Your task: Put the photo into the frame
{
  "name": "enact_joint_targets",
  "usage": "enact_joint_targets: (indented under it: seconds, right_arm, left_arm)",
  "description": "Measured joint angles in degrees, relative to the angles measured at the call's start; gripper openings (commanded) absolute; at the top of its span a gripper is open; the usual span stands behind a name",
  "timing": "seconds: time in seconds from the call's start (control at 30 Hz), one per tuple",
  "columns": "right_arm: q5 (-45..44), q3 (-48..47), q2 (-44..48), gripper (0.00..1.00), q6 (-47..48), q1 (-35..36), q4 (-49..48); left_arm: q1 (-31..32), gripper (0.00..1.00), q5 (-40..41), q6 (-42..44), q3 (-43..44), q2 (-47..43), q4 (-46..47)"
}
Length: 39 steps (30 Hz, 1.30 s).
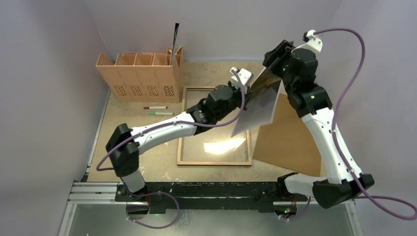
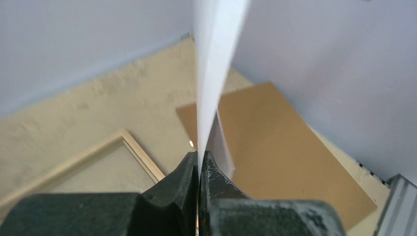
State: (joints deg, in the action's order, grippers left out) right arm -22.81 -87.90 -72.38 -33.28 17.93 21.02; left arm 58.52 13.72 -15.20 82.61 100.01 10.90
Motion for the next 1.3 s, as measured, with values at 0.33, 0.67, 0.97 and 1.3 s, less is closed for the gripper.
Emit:
enact_joint_targets:
  seconds: [0.33, 0.67, 0.97, 1.3]
  right_arm:
    - [10.93, -2.12, 9.25, 0.77, 2.8, 0.0, -5.57]
    - [18.69, -2.14, 16.68, 0.92, 3.74, 0.0, -9.27]
    - [17.84, -3.91, 14.75, 0.9, 3.76, 0.0, -7.41]
    - [25.0, 9.09, 0.7, 0.88, 4.2, -1.03, -5.7]
  left_arm:
    - [-1.64, 0.0, 1.68, 25.99, -1.95, -10.47, 10.56]
    - [-5.35, 0.0, 3.56, 46.58, -3.78, -6.6, 24.11]
    - [-6.91, 0.0, -2.21, 60.57, -16.9, -3.26, 40.04]
    - [-6.62, 0.0, -16.22, 63.73, -40.02, -8.74, 43.04]
